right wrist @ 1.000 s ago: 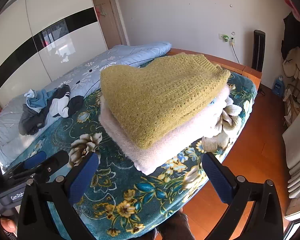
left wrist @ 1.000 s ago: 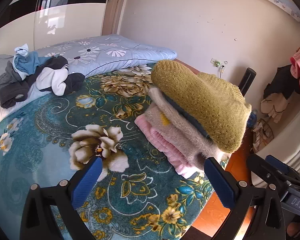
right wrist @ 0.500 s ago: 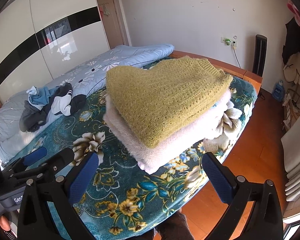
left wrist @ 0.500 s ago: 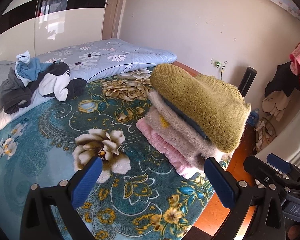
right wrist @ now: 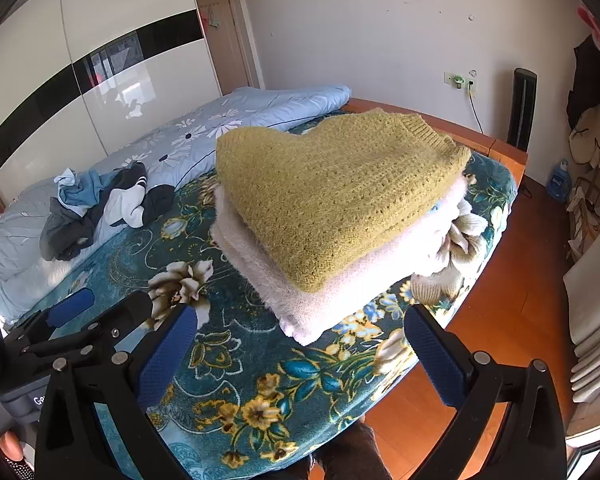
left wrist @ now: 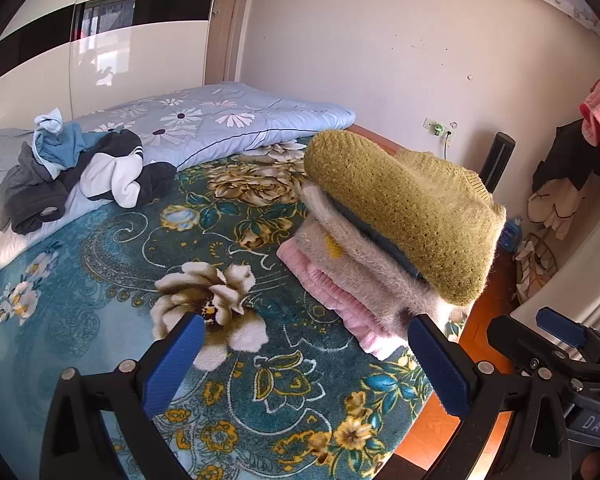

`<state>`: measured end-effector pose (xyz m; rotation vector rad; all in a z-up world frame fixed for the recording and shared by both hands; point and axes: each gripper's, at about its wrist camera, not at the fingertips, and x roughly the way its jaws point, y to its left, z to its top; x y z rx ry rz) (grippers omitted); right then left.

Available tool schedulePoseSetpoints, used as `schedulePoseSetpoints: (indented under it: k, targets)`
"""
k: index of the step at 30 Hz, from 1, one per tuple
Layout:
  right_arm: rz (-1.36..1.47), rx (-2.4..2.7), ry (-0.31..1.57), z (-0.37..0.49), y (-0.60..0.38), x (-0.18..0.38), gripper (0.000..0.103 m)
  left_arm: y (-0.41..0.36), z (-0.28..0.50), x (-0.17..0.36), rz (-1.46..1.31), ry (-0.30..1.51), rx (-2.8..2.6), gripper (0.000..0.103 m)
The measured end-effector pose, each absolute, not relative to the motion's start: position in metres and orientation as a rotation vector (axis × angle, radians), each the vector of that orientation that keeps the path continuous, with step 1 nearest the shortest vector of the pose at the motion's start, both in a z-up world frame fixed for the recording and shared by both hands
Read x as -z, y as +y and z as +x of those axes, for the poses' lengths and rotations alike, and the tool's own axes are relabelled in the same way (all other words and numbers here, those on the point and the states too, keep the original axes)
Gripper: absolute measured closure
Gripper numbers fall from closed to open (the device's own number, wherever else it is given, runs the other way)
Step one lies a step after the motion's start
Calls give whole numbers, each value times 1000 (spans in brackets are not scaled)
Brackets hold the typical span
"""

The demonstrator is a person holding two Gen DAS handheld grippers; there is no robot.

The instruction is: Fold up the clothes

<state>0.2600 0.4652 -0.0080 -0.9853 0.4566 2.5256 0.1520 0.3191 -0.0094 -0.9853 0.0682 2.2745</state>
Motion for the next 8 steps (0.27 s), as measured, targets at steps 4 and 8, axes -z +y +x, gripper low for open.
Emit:
schedulePoseSetpoints:
  k: [4,8]
  targets:
    - [-990,-2526,449,258,464,8,0,318,151,10,-987,66,-2279,0]
    - [-991,-2528,452,258,463,8,0,317,150,10,-984,68,-2283,0]
